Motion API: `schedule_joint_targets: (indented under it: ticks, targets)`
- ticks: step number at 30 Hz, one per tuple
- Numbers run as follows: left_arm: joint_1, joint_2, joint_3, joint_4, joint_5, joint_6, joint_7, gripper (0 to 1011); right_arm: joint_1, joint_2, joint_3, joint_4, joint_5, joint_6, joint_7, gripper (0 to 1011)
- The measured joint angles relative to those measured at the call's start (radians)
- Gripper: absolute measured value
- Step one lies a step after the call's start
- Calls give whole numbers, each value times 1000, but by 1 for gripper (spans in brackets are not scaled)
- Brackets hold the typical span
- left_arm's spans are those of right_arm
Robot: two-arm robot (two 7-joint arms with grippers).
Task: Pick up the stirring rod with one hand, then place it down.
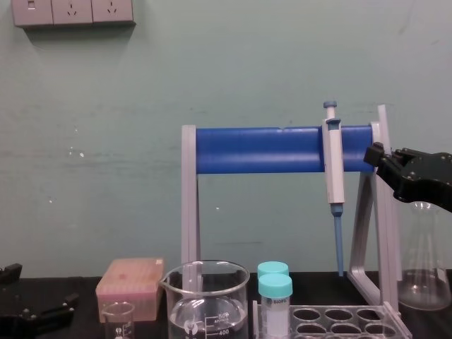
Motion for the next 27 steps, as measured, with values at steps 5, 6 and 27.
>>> schedule_joint_targets:
  ticks: [5, 6, 27]
  targets:
    - [0, 0, 0, 0, 0, 0, 0, 1000, 0, 0, 0, 0, 0, 0, 0, 71]
    - [0, 0, 0, 0, 0, 0, 0, 1000, 0, 0, 0, 0, 0, 0, 0, 71]
    - [0, 0, 0, 0, 0, 0, 0, 1000, 0, 0, 0, 0, 0, 0, 0, 71]
